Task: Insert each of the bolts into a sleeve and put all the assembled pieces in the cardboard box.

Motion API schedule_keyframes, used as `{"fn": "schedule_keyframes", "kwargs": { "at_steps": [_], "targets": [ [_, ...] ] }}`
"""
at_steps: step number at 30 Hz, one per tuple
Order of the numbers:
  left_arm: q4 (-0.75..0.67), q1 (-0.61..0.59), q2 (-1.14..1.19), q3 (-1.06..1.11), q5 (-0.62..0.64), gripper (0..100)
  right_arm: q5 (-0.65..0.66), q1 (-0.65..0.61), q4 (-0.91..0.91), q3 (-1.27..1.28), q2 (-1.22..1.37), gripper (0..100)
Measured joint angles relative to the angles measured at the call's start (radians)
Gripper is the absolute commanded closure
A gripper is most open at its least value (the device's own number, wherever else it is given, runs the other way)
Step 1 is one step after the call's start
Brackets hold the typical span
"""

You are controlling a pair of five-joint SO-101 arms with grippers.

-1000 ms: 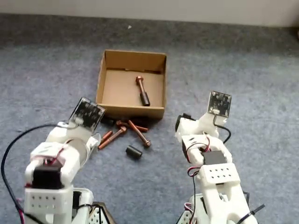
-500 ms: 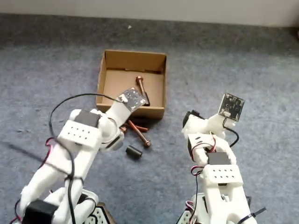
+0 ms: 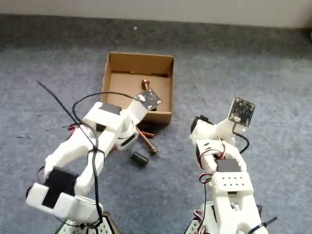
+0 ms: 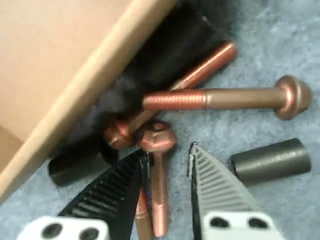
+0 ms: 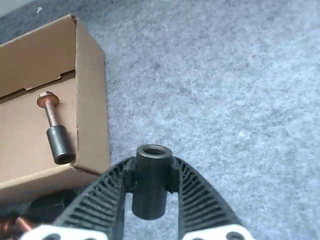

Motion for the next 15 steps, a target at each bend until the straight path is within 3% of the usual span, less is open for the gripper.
{"fn": "schedule_keyframes", "kwargs": {
  "at_steps": [9, 15],
  "targets": [
    [0.005, 0.048, 0.107, -0.063, -0.002, 99, 0.000, 0.000, 0.000, 0.000, 0.000, 99.5],
    [0.091, 0.048, 0.064, -0.083, 0.000, 100, 0.061, 0.000, 0.000, 0.000, -0.006, 99.5]
  ]
}}
